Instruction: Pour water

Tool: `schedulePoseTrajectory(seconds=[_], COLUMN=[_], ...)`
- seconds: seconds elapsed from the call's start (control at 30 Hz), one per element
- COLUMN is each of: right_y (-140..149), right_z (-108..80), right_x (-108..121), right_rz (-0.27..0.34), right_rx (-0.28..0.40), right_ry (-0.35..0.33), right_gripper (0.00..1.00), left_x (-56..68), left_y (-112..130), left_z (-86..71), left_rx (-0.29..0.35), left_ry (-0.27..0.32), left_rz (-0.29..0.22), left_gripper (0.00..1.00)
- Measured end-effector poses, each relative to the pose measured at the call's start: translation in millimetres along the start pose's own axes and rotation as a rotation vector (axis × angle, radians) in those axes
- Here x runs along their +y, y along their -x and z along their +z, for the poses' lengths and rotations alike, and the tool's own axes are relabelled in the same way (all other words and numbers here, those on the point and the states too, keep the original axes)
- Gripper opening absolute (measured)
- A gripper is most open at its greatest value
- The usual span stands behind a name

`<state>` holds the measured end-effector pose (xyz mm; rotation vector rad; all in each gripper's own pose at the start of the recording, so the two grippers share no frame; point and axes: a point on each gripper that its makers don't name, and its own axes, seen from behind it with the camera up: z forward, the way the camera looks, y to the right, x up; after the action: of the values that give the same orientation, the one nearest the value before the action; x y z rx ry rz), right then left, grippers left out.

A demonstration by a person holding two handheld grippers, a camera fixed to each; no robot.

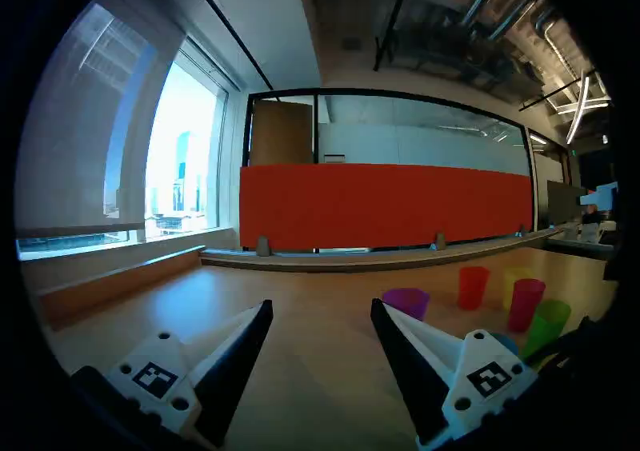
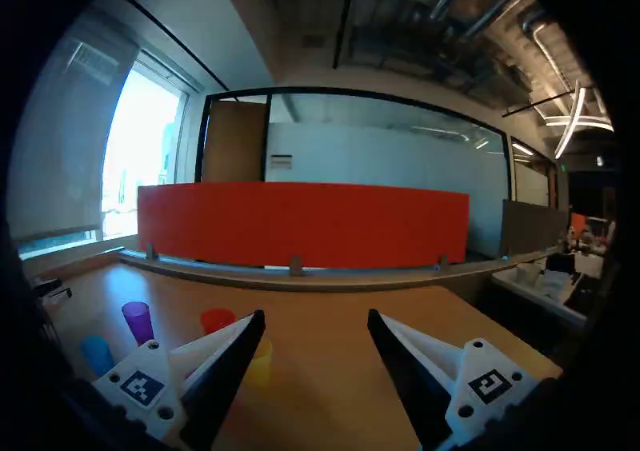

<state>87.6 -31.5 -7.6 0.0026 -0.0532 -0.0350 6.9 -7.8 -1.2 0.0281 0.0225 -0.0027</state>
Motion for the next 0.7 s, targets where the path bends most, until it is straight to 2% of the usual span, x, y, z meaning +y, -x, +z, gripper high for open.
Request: schedulePoseTrajectory(seconds=[0.7], right_y=[-0.7], right_z=[-3.6], right_x=[-1.7], right_rz=[-0.007], right_rx=[0.001], right_ry=[-0.009], right_gripper=[1.0], left_x=[1.7], left_y=[6.2], left_z=[1.5], left_rx=[-0.022], left_ry=[0.007], left_rz=[0.004], left_gripper=[0.91])
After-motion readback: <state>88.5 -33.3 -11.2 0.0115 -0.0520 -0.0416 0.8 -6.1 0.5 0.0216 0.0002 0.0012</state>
